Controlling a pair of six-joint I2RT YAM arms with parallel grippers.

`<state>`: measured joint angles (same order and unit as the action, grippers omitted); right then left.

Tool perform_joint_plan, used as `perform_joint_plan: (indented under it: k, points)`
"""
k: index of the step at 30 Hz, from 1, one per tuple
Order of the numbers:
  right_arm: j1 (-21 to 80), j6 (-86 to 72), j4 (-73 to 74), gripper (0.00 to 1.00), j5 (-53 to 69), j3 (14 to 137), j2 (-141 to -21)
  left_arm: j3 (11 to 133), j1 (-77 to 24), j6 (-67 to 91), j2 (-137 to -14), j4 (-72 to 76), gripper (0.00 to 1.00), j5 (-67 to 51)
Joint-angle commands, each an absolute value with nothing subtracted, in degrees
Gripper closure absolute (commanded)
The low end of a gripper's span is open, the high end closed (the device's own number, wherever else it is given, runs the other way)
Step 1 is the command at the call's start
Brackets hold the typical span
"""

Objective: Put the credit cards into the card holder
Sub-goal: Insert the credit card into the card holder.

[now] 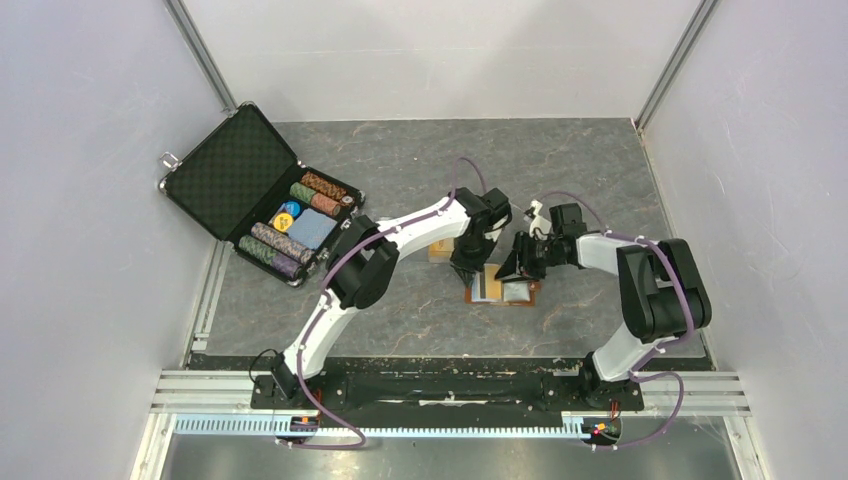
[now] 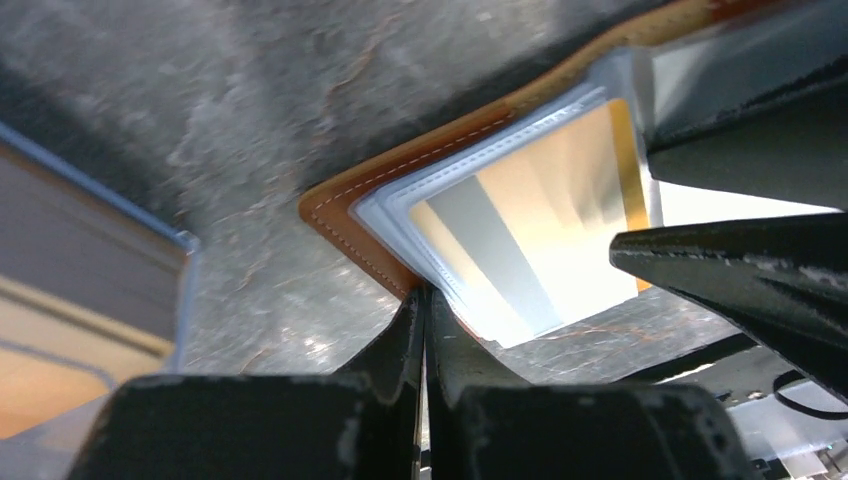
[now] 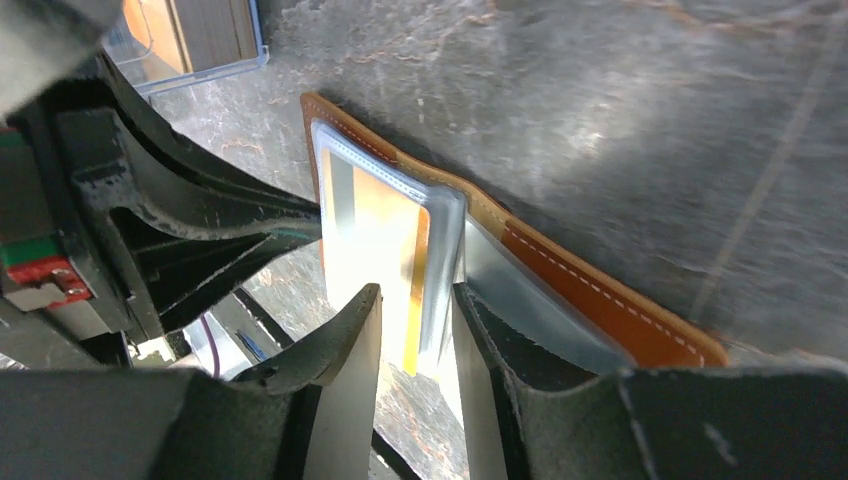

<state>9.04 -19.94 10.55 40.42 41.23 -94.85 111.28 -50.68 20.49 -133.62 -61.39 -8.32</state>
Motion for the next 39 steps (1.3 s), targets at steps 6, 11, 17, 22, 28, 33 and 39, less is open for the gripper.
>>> perform_joint_plan:
  k: [6, 11, 17, 22, 28, 33, 39]
  points:
    - [4.45, -11.37, 17.39, 0.63, 36.57, 43.93, -93.91, 115.45, -51.91, 18.37, -135.61, -59.86, 0.80, -11.14]
    - [4.50, -12.36, 17.58, 0.63, 39.07, 42.46, -91.38, 111.91, -49.96, 20.33, -131.96, -56.89, 0.57, -11.54]
    - [4.72, -14.74, 14.80, 0.70, 41.27, 37.47, -89.71, 106.09, -46.34, 24.78, -126.64, -50.32, 0.56, -18.98]
    - [5.42, -18.04, 10.49, 0.76, 43.19, 35.21, -89.61, 103.19, -45.05, 27.19, -124.60, -47.13, 0.58, -21.76]
    - [6.33, -20.54, 7.13, 0.79, 44.55, 35.67, -90.90, 100.58, -44.08, 29.89, -124.31, -42.24, 0.58, -27.41]
    - [6.63, -20.88, 6.25, 0.80, 44.47, 36.08, -92.14, 101.32, -44.21, 30.40, -126.17, -40.96, 0.56, -29.52]
    - [6.84, -20.83, 6.20, 0.86, 43.97, 35.79, -92.63, 101.99, -44.29, 30.02, -127.99, -41.13, 0.56, -28.40]
